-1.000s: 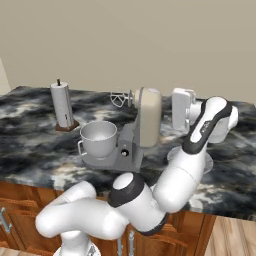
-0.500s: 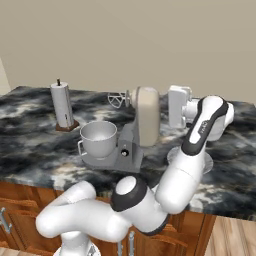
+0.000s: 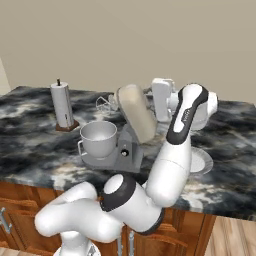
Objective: Add butter and sugar cubes to the stand mixer bowl and then turn on the stand mixer to begin making frosting.
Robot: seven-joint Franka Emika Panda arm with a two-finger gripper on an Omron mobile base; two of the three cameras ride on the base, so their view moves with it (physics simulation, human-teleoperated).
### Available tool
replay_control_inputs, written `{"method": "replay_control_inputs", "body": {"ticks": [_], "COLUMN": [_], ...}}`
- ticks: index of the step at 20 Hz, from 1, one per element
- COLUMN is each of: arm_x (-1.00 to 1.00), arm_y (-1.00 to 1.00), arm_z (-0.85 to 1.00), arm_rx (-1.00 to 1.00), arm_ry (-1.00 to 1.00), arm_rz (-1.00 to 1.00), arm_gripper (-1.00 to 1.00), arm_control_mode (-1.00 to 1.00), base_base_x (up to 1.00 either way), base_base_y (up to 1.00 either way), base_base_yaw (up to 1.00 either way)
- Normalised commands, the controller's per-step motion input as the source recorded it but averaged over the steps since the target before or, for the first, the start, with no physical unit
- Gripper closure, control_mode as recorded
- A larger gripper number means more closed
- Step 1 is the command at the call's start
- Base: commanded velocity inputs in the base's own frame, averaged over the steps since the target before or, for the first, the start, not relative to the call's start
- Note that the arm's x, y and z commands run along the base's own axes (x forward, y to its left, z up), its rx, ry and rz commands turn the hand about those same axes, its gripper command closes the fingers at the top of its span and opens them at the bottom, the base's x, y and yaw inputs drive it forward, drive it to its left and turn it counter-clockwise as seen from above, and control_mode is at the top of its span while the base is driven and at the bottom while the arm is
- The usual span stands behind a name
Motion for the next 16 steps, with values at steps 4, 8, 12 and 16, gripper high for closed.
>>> {"method": "replay_control_inputs", "body": {"ticks": [4, 8, 12, 16], "arm_x": [-0.04, -0.14, -0.14, -0.15], "arm_y": [0.98, 0.92, 0.91, 0.8], "arm_z": [0.0, -0.03, -0.18, -0.21], "arm_rx": [-0.17, -0.23, -0.31, -0.37], "arm_ry": [0.0, 0.0, 0.0, 0.0], "arm_rz": [-0.07, -0.09, -0.12, -0.14], "arm_gripper": [-1.0, -1.0, -1.0, -1.0], "arm_control_mode": [-1.0, -1.0, -1.0, -1.0], "base_base_x": [0.0, 0.0, 0.0, 0.0], "base_base_y": [0.0, 0.0, 0.0, 0.0], "base_base_yaw": [0.0, 0.0, 0.0, 0.0]}}
